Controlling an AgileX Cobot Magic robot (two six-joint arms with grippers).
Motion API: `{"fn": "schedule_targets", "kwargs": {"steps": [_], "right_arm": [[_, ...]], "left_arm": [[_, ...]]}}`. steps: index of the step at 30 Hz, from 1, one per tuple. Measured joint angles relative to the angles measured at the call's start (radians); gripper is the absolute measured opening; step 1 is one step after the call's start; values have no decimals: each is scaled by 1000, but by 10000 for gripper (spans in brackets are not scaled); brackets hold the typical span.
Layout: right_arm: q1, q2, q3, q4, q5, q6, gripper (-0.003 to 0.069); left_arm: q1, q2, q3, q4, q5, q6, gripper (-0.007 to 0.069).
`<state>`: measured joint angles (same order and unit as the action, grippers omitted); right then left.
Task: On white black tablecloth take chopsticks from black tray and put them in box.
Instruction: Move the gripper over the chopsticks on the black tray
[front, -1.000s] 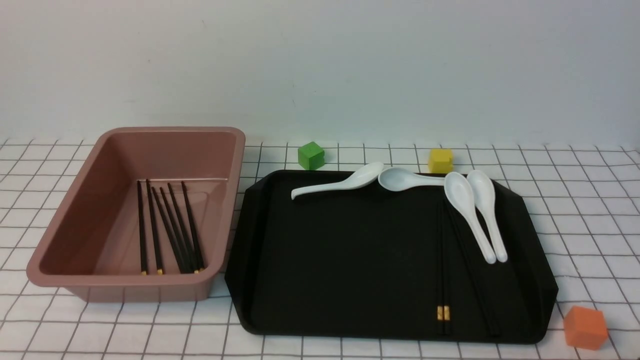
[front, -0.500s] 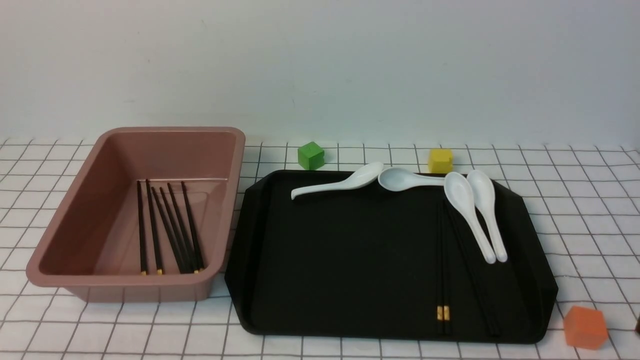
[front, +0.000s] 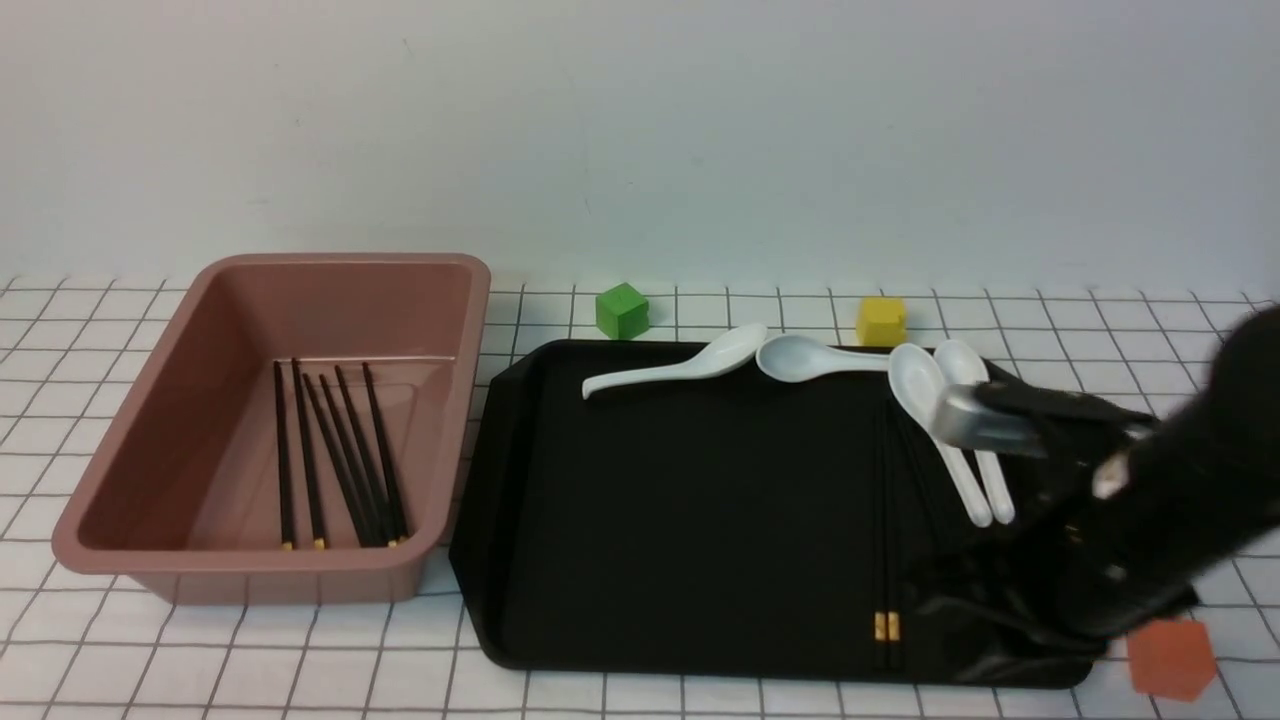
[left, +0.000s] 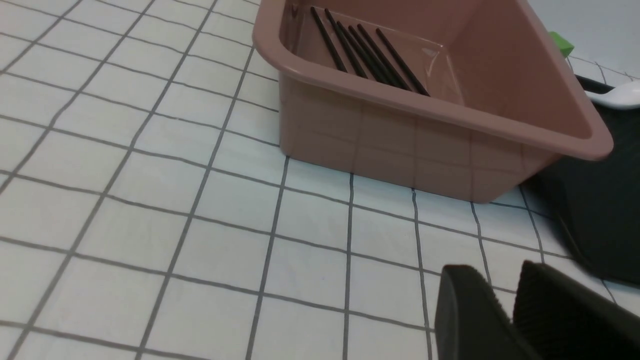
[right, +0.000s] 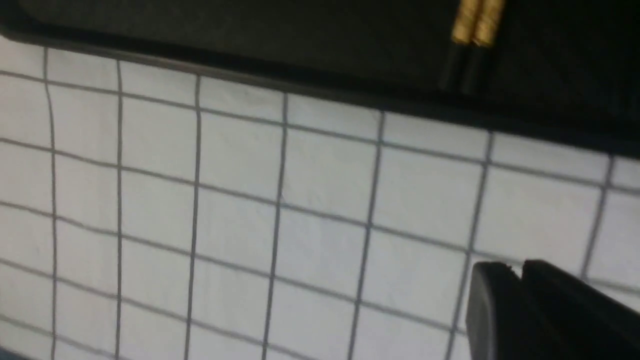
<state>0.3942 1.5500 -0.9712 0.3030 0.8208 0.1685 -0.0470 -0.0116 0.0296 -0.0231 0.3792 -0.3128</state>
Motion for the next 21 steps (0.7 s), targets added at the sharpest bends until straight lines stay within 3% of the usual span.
{"fn": "schedule_targets", "kwargs": {"steps": [2,5,11,17,21], "right_arm": [[38,77,-70,-62,0,72,156],[86,246,-222,-212,19,248,272],[94,392,-332,-334,71,375,386],[93,428,-334,-345,58,387,387],[93,452,-343,-334,53,391,316]], "left_arm": [[0,0,0,0,0,0,165],[0,0,0,0,0,0,166],[0,0,0,0,0,0,174],[0,0,0,0,0,0,183],[0,0,0,0,0,0,187]]}}
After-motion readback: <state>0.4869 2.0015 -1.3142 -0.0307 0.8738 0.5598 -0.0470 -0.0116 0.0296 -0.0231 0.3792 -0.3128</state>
